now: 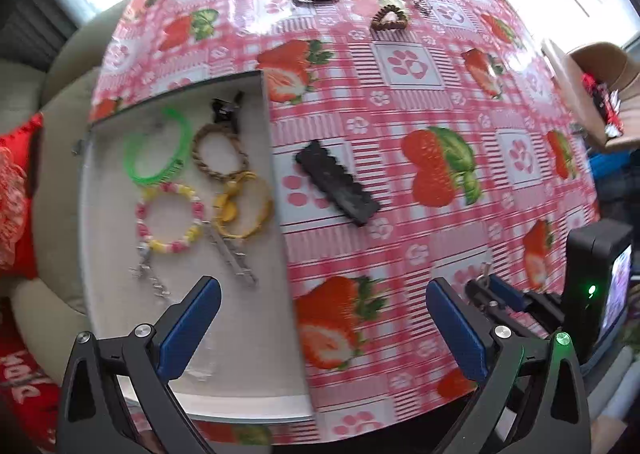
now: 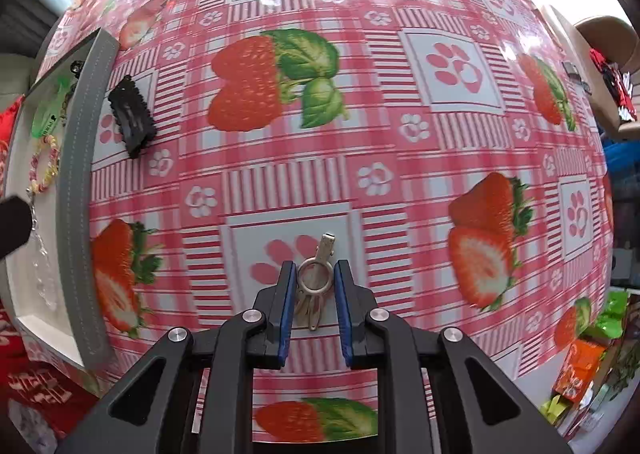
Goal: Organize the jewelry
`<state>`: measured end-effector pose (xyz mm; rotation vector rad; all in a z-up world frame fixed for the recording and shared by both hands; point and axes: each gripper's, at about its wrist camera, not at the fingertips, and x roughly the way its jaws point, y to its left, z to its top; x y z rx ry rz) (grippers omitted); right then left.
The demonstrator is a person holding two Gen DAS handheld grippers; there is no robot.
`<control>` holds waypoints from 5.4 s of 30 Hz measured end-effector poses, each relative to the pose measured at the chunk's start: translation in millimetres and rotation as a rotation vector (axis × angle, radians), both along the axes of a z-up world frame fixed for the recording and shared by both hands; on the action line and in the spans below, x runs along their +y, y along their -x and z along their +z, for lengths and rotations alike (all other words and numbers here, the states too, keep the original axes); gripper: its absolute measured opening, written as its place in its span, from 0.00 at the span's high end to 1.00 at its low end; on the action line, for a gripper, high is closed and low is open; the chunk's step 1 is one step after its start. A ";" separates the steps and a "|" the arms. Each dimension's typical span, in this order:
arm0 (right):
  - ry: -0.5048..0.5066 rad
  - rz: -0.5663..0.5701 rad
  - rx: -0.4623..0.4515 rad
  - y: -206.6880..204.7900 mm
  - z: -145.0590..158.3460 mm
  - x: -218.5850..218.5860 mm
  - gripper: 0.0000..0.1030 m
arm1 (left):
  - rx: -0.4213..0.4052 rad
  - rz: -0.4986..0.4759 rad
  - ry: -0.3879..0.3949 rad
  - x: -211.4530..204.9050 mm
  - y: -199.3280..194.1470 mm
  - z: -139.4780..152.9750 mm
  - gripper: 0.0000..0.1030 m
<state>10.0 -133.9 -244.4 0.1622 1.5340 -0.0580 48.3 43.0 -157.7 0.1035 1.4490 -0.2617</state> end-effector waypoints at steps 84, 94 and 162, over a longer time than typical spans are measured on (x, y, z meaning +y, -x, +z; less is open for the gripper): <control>-0.206 0.126 -0.111 -46.9 99.1 16.2 0.80 | -0.043 0.164 0.014 99.7 25.3 16.8 0.59; -0.236 0.256 -0.105 -52.5 103.5 77.9 0.80 | -0.033 0.266 -0.002 149.0 38.9 9.5 0.59; -0.259 0.422 0.025 -61.5 61.6 167.2 0.60 | -0.008 0.266 -0.155 161.1 50.8 -33.2 0.46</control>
